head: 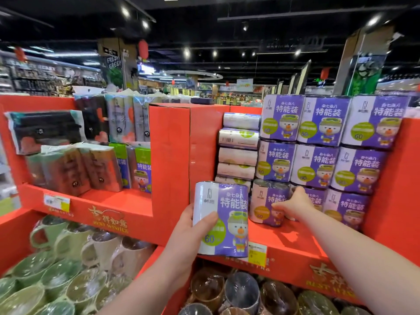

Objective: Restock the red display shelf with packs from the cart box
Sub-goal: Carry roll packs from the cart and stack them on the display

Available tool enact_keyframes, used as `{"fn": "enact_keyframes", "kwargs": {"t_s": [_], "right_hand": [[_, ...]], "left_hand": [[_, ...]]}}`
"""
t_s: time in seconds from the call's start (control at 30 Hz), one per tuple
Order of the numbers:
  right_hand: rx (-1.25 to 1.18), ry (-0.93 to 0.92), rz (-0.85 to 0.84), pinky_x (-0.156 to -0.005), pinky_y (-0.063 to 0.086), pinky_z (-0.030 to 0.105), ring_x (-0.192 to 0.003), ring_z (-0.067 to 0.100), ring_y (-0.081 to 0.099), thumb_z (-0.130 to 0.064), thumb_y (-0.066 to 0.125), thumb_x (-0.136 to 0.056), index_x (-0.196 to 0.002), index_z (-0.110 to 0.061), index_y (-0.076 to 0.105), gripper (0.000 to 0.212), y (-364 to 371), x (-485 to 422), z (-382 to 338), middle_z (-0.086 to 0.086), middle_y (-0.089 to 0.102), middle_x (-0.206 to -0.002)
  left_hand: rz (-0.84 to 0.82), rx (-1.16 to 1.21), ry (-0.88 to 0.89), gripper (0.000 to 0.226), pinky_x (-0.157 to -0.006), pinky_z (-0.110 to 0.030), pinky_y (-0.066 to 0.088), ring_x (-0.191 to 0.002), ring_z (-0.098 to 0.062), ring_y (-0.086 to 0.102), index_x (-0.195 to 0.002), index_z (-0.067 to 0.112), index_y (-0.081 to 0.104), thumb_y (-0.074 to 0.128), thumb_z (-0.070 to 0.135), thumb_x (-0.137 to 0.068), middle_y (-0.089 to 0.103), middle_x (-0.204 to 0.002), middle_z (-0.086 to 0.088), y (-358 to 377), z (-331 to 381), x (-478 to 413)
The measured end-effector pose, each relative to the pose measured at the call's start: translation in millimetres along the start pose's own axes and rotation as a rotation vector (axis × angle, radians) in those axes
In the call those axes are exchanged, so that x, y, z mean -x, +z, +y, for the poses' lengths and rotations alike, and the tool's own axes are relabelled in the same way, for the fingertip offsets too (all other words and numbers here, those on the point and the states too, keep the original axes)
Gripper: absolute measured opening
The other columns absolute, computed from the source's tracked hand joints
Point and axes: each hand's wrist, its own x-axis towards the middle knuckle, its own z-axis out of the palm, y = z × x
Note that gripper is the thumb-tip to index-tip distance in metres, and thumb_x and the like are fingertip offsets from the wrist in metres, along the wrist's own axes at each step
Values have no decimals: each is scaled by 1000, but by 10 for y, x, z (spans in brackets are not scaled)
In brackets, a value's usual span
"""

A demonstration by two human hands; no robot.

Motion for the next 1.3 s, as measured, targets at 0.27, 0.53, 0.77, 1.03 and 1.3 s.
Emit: {"fn": "enact_keyframes", "kwargs": {"t_s": [0.27, 0.53, 0.77, 1.03, 1.3], "right_hand": [[-602, -190, -489, -66, 40, 29, -79, 13, 56, -46, 57, -89, -101, -21, 61, 28, -435, 648, -287, 1, 64, -103], [-469, -308, -488, -51, 48, 22, -57, 3, 61, -14, 74, -79, -107, -19, 55, 34, -772, 758, 53, -5, 68, -85], [-372, -12, -88, -66, 50, 40, -87, 32, 67, -5, 81, -69, -103, -20, 47, 50, -799, 130, 560, 16, 67, -105], [-326, 23, -11, -59, 51, 39, -78, 31, 63, 4, 79, -68, -125, -16, 50, 67, -619, -152, 674, 15, 66, -98], [105, -9, 80, -87, 44, 33, -113, 31, 58, -20, 83, -69, -125, -7, 46, 68, -638, -117, 597, 17, 61, -122]], "left_hand": [[-132, -40, 27, 54, -77, -35, 55, -91, -22, 70, -119, 18, 55, 77, 22, -70, 73, -108, -6, 322, -11, -184], [-276, -709, 118, 50, -85, -30, 53, -102, -15, 66, -117, 41, 52, 72, 47, -72, 64, -114, 7, 667, -51, -372], [-438, -1728, 227, 52, -86, -33, 44, -111, -23, 57, -104, 22, 63, 38, 66, -90, 65, -112, 2, 492, -197, -416], [-468, -1785, 319, 53, -72, -33, 34, -103, -25, 57, -97, 19, 63, 33, 63, -93, 66, -103, -1, 464, -246, -460], [-454, -1796, 364, 54, -73, -32, 33, -102, -24, 57, -96, 19, 65, 32, 62, -94, 66, -101, 1, 462, -277, -470]]}}
